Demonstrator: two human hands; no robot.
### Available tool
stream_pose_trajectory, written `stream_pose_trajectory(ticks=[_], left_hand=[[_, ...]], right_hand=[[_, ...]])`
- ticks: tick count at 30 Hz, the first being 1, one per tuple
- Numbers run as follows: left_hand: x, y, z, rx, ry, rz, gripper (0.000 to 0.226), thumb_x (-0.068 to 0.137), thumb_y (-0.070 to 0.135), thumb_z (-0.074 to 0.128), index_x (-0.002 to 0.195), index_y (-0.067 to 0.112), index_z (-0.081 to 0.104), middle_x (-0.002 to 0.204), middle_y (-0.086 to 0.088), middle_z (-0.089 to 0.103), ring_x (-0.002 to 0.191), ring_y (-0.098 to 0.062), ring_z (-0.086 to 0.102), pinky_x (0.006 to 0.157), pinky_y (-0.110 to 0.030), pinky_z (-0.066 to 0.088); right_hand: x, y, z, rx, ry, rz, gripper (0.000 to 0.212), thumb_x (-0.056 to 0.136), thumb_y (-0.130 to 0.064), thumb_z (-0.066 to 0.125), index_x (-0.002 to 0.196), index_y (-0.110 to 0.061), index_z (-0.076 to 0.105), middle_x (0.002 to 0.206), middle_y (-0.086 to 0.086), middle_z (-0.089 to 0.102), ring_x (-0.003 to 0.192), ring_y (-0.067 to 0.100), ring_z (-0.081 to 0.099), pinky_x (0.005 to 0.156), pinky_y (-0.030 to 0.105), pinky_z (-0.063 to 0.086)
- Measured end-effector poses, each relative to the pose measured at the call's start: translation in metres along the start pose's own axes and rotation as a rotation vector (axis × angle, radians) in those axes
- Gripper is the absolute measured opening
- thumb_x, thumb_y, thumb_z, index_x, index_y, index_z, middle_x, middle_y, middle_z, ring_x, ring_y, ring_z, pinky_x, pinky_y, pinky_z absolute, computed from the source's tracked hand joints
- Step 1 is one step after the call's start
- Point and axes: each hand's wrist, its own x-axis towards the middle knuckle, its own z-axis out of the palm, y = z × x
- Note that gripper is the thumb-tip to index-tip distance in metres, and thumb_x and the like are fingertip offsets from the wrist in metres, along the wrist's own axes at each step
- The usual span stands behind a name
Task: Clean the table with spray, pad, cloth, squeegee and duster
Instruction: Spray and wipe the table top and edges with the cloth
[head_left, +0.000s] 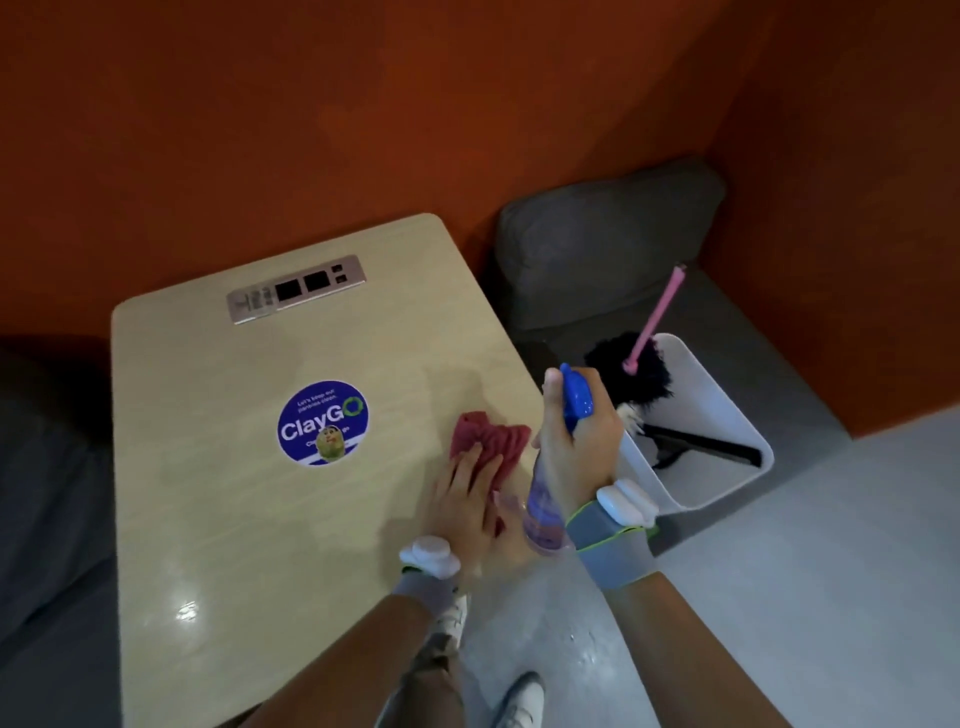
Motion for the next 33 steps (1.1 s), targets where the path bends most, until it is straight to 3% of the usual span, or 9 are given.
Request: stream_pose_trajectory(ticks=[3,8,13,18,21,24,26,29,33], left_hand=[[-0.01,0.018,-0.004,-0.061,0.027,-0.064,0.054,0.079,0.029,0.036,0.126,0.016,0.059,0.126,-0.011,0.054,0.104,-0.032,0.054,0.086,-0.039,0.05],[-0.021,0.038,0.012,-0.108,0.02,-0.149,0.051,0.083,0.028,0.033,0.126,0.017,0.057,0.129,-0.012,0.05,0.101,-0.035,0.054,0.087,-0.038,0.047],[-0.029,0.059,0.013,-0.074,0.044,-0.195,0.052,0.082,0.025,0.033,0.128,0.014,0.055,0.132,-0.011,0.048,0.101,-0.035,0.053,0.086,-0.041,0.051],[-0.027,0.058,0.015,-0.008,0.032,-0.22,0.056,0.082,0.028,0.026,0.131,0.02,0.051,0.134,-0.007,0.044,0.102,-0.032,0.049,0.09,-0.043,0.048],[-0.029,0.06,0.013,0.019,0.033,-0.221,0.047,0.085,0.024,0.037,0.131,0.025,0.049,0.132,-0.002,0.043,0.102,-0.03,0.048,0.087,-0.041,0.048],[-0.026,0.062,0.009,-0.027,0.062,-0.211,0.045,0.083,0.011,0.056,0.128,0.021,0.056,0.13,-0.006,0.048,0.1,-0.03,0.05,0.087,-0.04,0.048],[-0.027,0.067,0.006,-0.061,0.08,-0.191,0.04,0.078,0.006,0.06,0.117,0.014,0.064,0.12,-0.011,0.057,0.095,-0.032,0.054,0.084,-0.039,0.049],[-0.039,0.071,0.006,-0.08,0.079,-0.125,0.044,0.075,0.02,0.044,0.109,0.01,0.069,0.11,-0.014,0.064,0.094,-0.031,0.059,0.086,-0.032,0.036],[-0.079,0.079,0.021,-0.304,0.118,-0.204,0.051,0.07,0.018,0.045,0.115,0.011,0.068,0.117,-0.012,0.062,0.108,-0.03,0.058,0.097,-0.025,0.034]], right_hand=[[-0.013,0.003,-0.014,0.058,0.053,-0.029,0.027,0.097,-0.043,0.046,0.097,-0.018,0.056,0.076,0.001,0.058,0.067,0.021,0.057,0.064,0.019,0.045],[-0.026,0.013,-0.024,0.176,0.051,-0.092,0.027,0.1,-0.042,0.044,0.103,-0.017,0.056,0.089,0.005,0.061,0.072,0.025,0.061,0.067,0.032,0.051],[-0.033,0.017,-0.032,0.221,0.088,-0.214,0.026,0.101,-0.037,0.044,0.103,-0.013,0.055,0.099,0.013,0.061,0.084,0.022,0.06,0.08,0.025,0.047],[-0.033,0.022,-0.031,0.178,0.057,-0.172,0.022,0.095,-0.024,0.058,0.111,-0.009,0.055,0.106,0.011,0.06,0.096,0.014,0.059,0.086,0.016,0.045],[-0.036,0.031,-0.033,0.183,-0.025,-0.104,0.052,0.089,-0.017,0.068,0.134,-0.018,0.042,0.125,0.009,0.056,0.105,-0.001,0.056,0.09,0.009,0.043],[-0.038,0.035,-0.04,0.155,-0.168,-0.053,0.081,0.084,-0.024,0.074,0.147,-0.025,0.022,0.139,0.009,0.046,0.104,0.008,0.056,0.086,0.001,0.039],[-0.042,0.04,-0.05,0.122,-0.244,-0.041,0.093,0.081,-0.034,0.076,0.149,-0.025,0.012,0.15,0.005,0.036,0.119,0.011,0.049,0.095,0.003,0.035],[-0.06,0.054,-0.071,0.07,-0.288,-0.015,0.094,0.083,-0.044,0.071,0.152,-0.019,0.013,0.155,-0.003,0.027,0.139,0.0,0.029,0.109,0.009,0.025],[-0.11,0.091,-0.105,-0.021,-0.314,0.022,0.083,0.087,-0.052,0.063,0.15,-0.013,0.025,0.149,-0.003,0.034,0.138,0.012,0.035,0.111,0.024,0.032]])
